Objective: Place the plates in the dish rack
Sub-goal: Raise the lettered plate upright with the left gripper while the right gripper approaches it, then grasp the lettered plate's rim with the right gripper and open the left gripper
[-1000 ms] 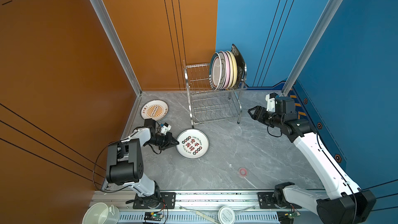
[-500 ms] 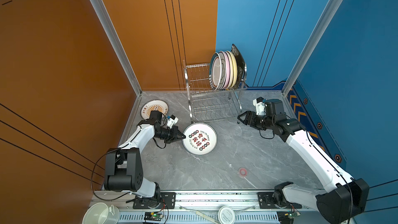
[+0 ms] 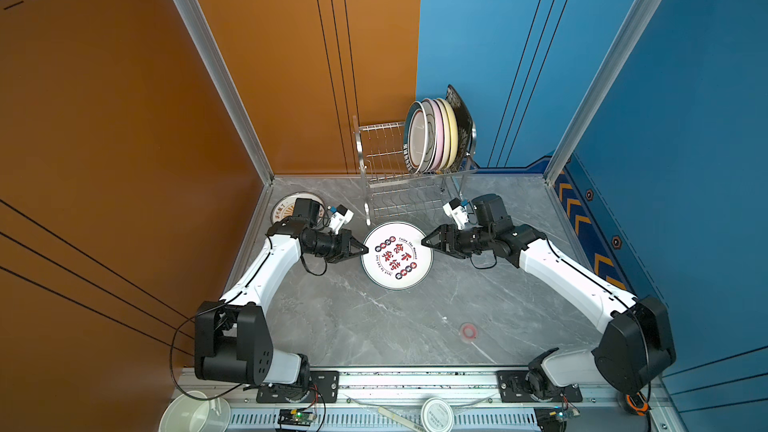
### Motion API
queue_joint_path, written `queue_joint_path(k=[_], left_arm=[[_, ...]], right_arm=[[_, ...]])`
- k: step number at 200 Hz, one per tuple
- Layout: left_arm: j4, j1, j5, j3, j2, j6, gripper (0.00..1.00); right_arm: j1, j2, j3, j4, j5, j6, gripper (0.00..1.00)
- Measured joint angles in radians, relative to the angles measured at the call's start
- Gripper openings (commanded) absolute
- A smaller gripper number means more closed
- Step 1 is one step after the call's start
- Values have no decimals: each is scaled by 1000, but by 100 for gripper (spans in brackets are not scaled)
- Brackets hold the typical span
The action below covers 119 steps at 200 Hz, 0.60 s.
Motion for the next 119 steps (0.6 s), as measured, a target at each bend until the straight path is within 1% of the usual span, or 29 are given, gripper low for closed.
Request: queue_joint_path(k=[30,76,104,119], left_arm=[[0,-7,23,18,0,-4,0],[-1,-33,43,39,6,-3,0],[0,-37,55,44,17,-3,0],[-1,-36,62,45,19,-3,0]], right_arm=[[6,13,0,16,-28,5,65],[6,23,-19,125,-90,70,52],[8,34,-41,185,-127,118,37],[11,40,-45,204,-133,128,26]])
